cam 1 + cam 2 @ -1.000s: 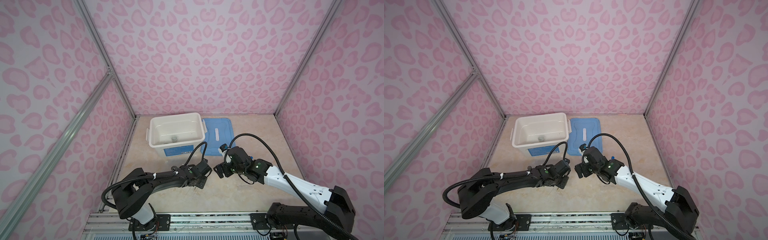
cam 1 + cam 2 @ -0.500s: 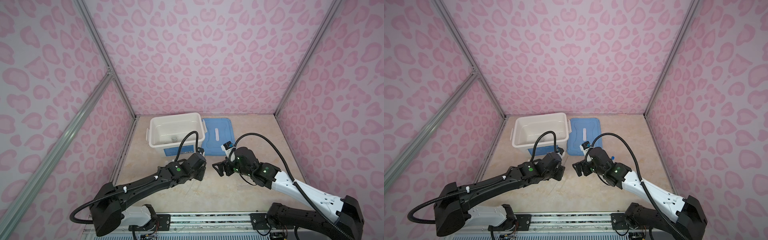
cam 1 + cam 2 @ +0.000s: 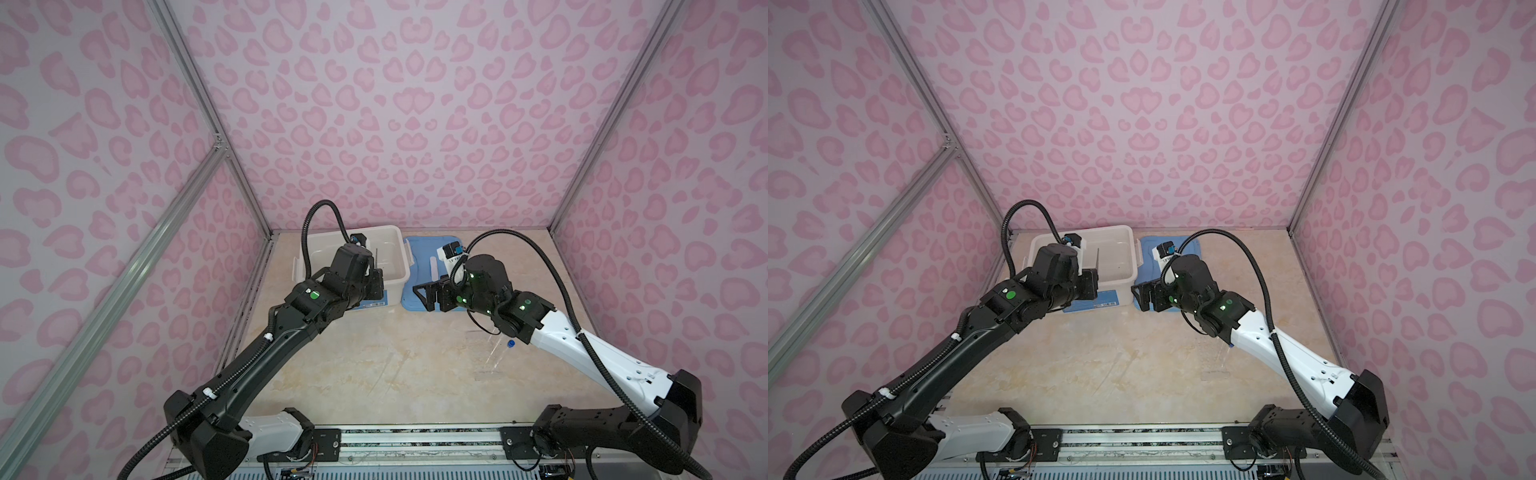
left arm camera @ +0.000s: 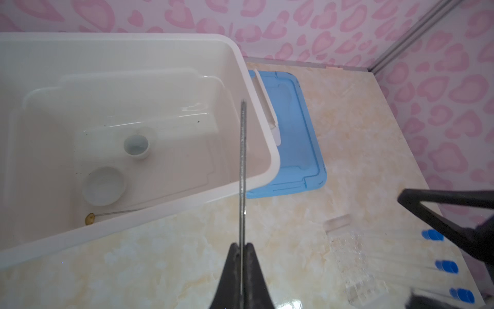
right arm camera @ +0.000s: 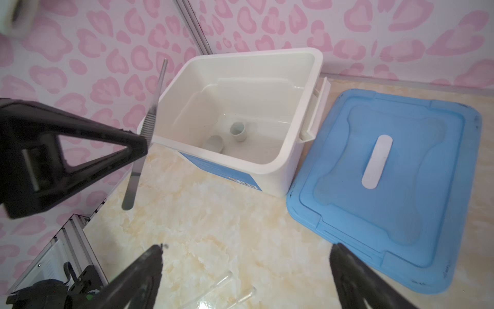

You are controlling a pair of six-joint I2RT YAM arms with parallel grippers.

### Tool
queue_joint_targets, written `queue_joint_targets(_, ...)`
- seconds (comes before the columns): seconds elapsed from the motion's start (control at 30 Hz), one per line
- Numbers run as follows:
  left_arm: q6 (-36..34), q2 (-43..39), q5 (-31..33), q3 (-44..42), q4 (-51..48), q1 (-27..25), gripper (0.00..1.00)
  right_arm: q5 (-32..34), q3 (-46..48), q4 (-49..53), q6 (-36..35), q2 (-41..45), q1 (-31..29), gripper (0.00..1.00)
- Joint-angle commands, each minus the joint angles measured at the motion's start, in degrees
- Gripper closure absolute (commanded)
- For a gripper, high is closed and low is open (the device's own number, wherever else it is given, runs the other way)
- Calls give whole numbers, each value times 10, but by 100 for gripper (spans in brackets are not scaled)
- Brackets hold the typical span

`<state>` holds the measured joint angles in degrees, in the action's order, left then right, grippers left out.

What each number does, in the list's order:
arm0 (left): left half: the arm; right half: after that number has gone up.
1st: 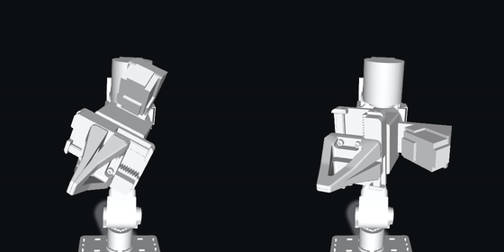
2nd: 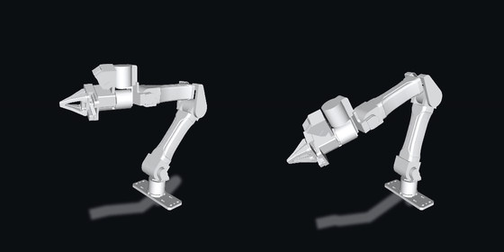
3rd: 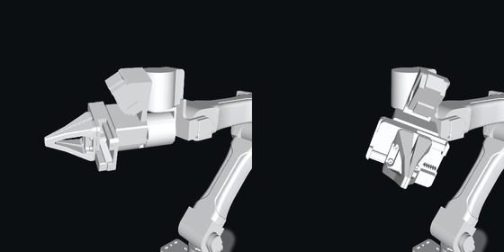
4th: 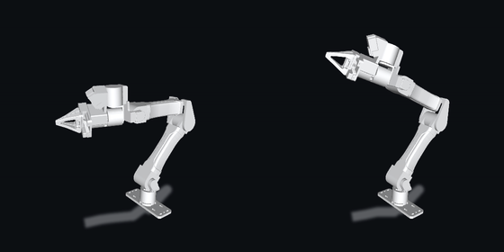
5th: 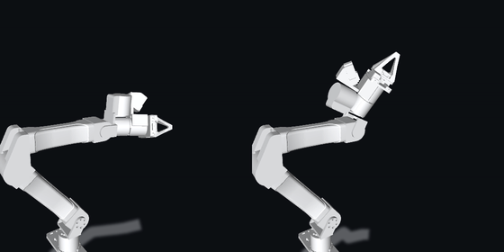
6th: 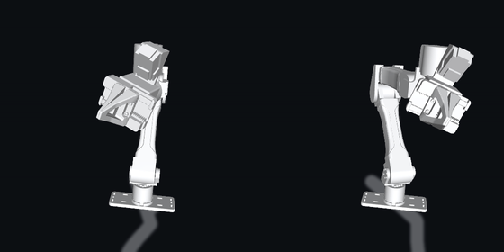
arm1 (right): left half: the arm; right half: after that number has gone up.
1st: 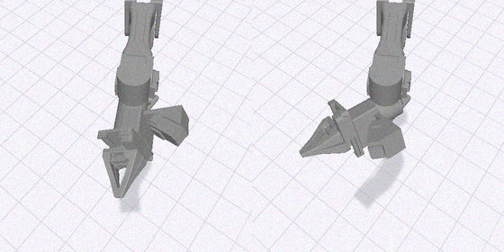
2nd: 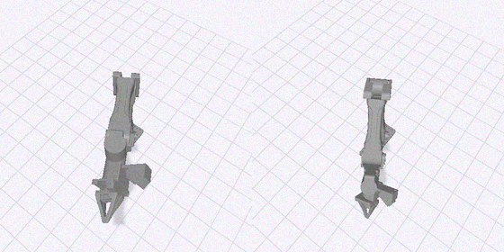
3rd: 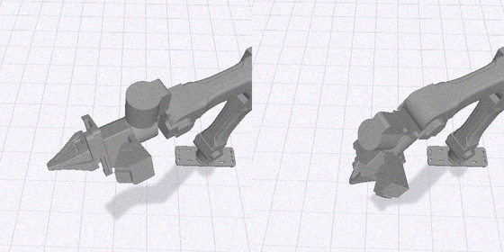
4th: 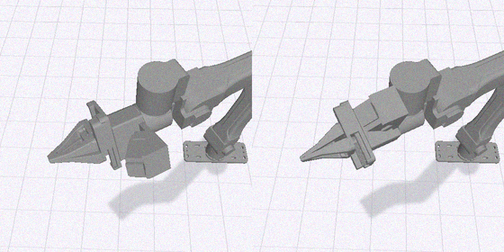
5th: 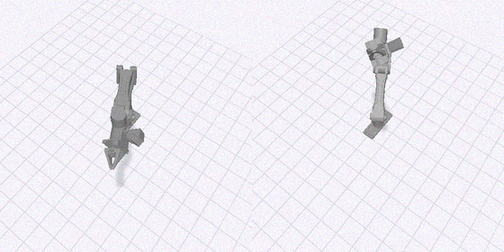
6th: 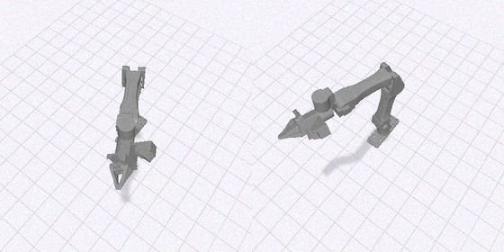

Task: Organize the chemistry lab equipment
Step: 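Lift the tweezers and carry them over the white bin with the left gripper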

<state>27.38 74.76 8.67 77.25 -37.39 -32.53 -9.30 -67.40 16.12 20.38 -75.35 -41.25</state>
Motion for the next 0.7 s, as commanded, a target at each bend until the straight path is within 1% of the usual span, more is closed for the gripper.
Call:
queue_joint_targets(0.0, -11, 34, -39, 41, -16, 41, 97, 1, -36, -6, 0, -29, 6, 2)
queue_joint_targets(0.07, -28, 67, 3, 77, -30, 43, 97, 4, -59, -10, -1, -49, 10, 2)
queue_joint_targets(0.13, -37, 102, 11, 112, -41, 54, 97, 4, -79, -13, 1, -68, 16, 2)
queue_joint_targets(0.4, -24, 207, -45, 167, -14, 104, 97, -14, -134, -36, 10, -119, 41, 2)
queue_joint_targets(0.67, -27, 304, -40, 202, -8, 116, 97, -40, -172, -32, -18, -171, 41, 7)
